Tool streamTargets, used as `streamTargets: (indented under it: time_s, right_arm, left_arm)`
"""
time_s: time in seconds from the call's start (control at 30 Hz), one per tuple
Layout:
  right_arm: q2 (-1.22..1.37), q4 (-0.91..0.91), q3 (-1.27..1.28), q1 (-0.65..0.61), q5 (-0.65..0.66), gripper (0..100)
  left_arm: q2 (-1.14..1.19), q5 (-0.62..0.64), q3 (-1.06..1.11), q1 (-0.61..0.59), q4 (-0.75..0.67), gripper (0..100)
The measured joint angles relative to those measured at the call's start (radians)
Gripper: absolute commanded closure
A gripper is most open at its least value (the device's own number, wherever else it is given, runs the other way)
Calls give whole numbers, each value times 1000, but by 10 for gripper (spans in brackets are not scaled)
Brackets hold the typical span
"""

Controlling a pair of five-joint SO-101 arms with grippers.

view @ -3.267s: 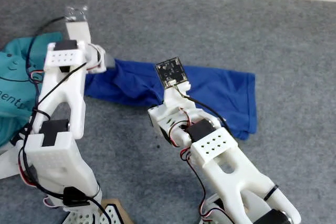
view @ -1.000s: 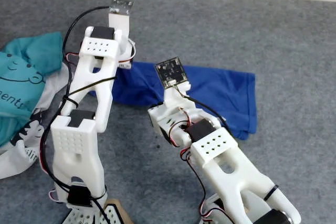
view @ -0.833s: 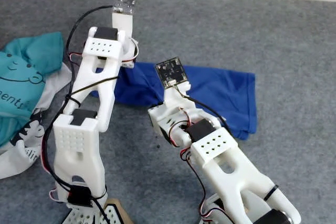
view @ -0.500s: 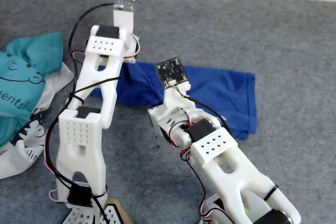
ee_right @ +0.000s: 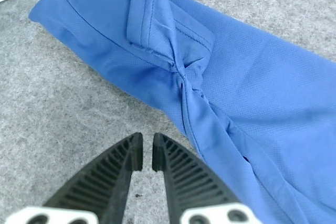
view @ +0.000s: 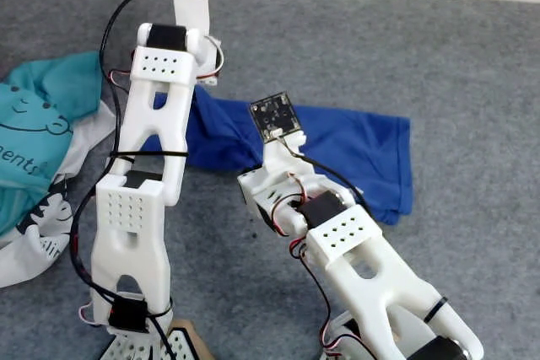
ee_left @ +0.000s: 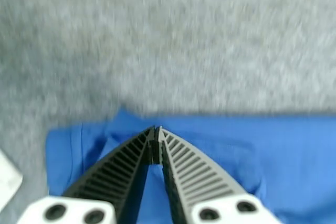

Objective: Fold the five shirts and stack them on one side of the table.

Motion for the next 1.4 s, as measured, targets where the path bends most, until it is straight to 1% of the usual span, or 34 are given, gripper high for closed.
streamTargets:
  time_s: [0.17,0.2,0.37,0.53,0.63,0.83,0.93,1.0,1.1,1.23,1.4]
  right_arm:
    - [0,0,0,0,8,949]
    - [0,0,0,0,8,949]
    - [0,0,0,0,8,949]
    - [0,0,0,0,8,949]
    - [0,0,0,0,8,949]
    - [0,0,0,0,8,949]
    - [0,0,0,0,8,949]
    - [0,0,0,0,8,949]
    - [0,0,0,0,8,949]
    - [0,0,0,0,8,949]
    - [0,0,0,0,8,949]
  left_arm:
    - [2,2,-3,-11,232,993]
    - [0,-5,2,-12,259,993]
    - [-8,-25,127,-12,288,993]
    - [-114,-43,296,-8,281,993]
    - [-178,-46,473,8,203,993]
    - [-425,-44,870,9,-92,993]
    - [-535,-44,1008,9,-247,993]
    - [-548,-44,1040,9,-333,993]
    - [-543,-44,1045,11,-411,993]
    - [-465,-44,1020,29,-436,993]
    - [-370,-44,904,43,-437,993]
